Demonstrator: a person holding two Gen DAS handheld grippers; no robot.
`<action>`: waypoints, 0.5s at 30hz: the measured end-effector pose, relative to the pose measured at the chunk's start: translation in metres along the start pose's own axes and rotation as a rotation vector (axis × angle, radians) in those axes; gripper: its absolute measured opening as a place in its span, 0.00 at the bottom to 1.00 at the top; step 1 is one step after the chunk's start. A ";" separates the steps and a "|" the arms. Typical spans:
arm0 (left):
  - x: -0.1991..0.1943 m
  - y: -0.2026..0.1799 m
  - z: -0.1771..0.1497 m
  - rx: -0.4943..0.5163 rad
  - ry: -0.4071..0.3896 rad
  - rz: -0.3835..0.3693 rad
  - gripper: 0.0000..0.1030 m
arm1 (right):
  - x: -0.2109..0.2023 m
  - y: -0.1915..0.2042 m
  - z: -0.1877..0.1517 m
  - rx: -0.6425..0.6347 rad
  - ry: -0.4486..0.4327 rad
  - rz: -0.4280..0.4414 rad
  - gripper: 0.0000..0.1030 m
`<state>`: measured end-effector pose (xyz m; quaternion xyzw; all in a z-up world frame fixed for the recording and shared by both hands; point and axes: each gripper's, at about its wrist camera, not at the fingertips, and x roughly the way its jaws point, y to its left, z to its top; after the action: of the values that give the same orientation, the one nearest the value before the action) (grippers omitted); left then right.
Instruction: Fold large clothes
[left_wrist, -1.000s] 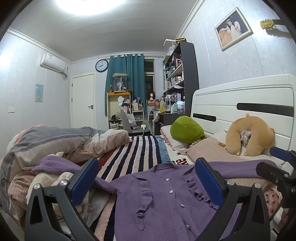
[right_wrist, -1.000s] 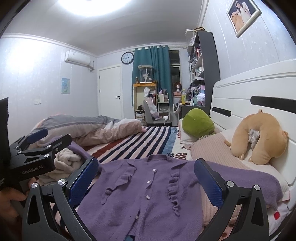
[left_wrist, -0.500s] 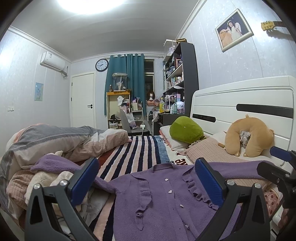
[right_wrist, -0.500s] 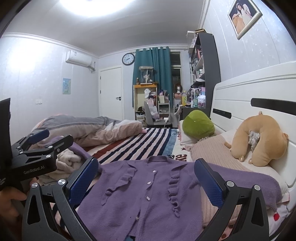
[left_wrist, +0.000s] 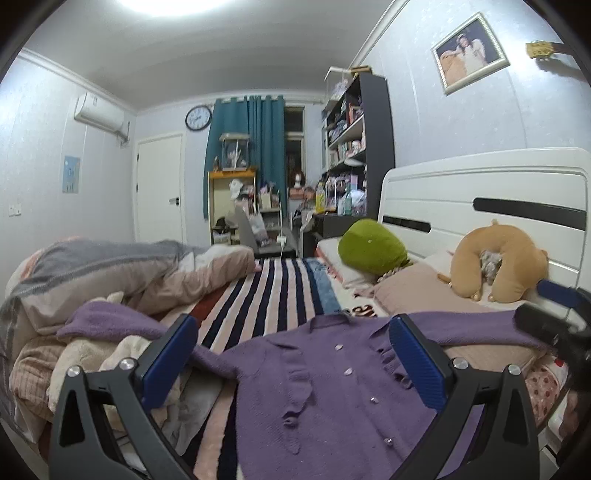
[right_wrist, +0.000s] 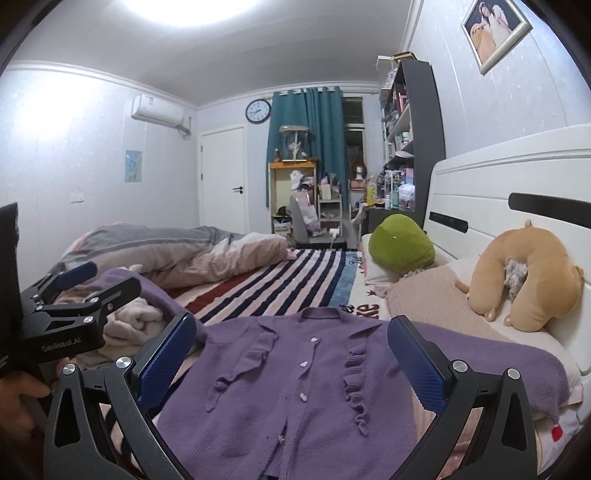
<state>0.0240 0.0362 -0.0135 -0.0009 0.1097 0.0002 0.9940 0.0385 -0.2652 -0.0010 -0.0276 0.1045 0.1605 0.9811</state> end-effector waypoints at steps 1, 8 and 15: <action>0.004 0.007 -0.001 -0.010 0.012 -0.005 0.99 | 0.002 0.002 0.002 0.001 -0.006 -0.006 1.00; 0.029 0.074 -0.014 -0.091 0.076 -0.037 0.99 | 0.030 0.010 0.009 0.019 -0.005 0.007 1.00; 0.061 0.212 -0.039 -0.318 0.172 -0.041 0.95 | 0.068 0.010 -0.009 0.027 0.043 0.005 1.00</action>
<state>0.0750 0.2485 -0.0654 -0.1602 0.1926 -0.0030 0.9681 0.0965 -0.2359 -0.0245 -0.0176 0.1276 0.1610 0.9785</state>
